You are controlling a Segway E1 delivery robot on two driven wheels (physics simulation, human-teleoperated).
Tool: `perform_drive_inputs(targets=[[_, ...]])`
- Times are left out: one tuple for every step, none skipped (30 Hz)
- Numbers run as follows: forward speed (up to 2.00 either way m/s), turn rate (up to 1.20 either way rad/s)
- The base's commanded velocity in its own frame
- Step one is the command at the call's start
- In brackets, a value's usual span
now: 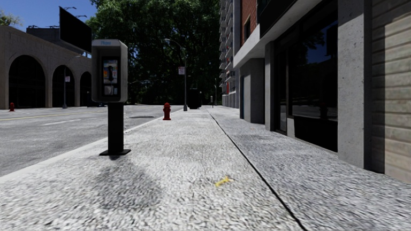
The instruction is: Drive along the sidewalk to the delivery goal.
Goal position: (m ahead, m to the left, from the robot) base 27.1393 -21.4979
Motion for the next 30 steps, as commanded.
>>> perform_drive_inputs(targets=[[2.00, 0.00], [2.00, 0.00], [2.00, 0.00], [2.00, 0.00], [2.00, 0.00], [2.00, 0.00], [2.00, 0.00], [2.00, 0.00], [2.00, 0.00], [2.00, 0.00], [2.00, 0.00], [2.00, 0.00], [2.00, 0.00], [2.00, 0.00], [2.00, 0.00], [2.00, 0.00], [2.00, 0.00], [2.00, 0.00], [2.00, 0.00], [2.00, 0.00], [2.00, 0.00], [2.00, 0.00], [2.00, 0.00], [2.00, 0.00], [2.00, 0.00], [2.00, 0.00], [2.00, 0.00], [2.00, 0.00], [2.00, 0.00], [2.00, 0.00]])
